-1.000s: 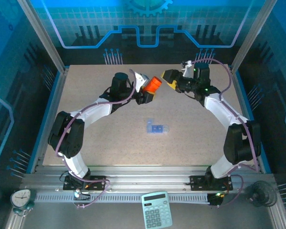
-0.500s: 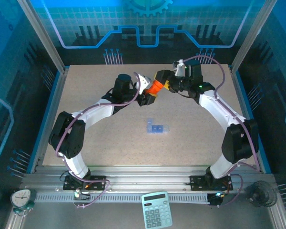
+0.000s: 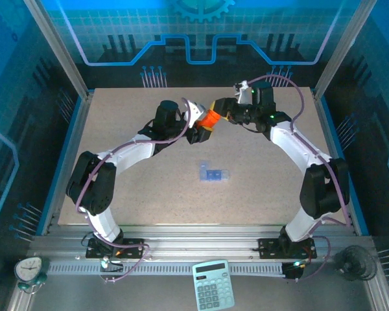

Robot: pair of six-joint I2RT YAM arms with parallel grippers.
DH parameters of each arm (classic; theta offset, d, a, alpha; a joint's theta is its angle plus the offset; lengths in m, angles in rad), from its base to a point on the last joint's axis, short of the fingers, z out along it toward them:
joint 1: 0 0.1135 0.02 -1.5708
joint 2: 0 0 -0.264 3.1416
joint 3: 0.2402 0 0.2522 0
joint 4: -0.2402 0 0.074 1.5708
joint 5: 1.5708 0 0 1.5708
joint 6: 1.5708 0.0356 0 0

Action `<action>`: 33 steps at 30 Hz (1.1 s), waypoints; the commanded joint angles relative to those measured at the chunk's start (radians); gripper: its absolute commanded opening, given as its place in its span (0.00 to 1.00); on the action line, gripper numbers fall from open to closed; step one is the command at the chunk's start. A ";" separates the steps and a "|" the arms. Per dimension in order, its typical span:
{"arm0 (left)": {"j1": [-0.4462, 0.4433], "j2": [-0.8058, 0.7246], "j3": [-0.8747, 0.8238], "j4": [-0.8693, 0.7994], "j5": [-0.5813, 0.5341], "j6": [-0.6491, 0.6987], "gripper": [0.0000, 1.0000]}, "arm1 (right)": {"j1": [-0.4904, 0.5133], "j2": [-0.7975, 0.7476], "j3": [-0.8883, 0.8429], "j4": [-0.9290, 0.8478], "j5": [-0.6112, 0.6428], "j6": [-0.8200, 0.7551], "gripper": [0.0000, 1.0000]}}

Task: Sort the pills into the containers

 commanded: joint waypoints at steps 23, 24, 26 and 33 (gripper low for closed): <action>0.010 -0.046 -0.004 0.049 0.011 0.000 0.13 | -0.075 -0.045 -0.036 0.069 -0.038 0.142 0.80; 0.004 -0.047 -0.005 0.040 -0.008 0.020 0.13 | -0.070 -0.045 -0.032 0.037 -0.011 0.149 0.80; -0.009 -0.049 -0.005 0.027 -0.041 0.061 0.13 | -0.062 -0.046 -0.029 0.013 0.015 0.154 0.81; -0.037 -0.042 0.003 -0.004 -0.093 0.133 0.13 | -0.026 -0.049 -0.016 -0.021 0.051 0.150 0.82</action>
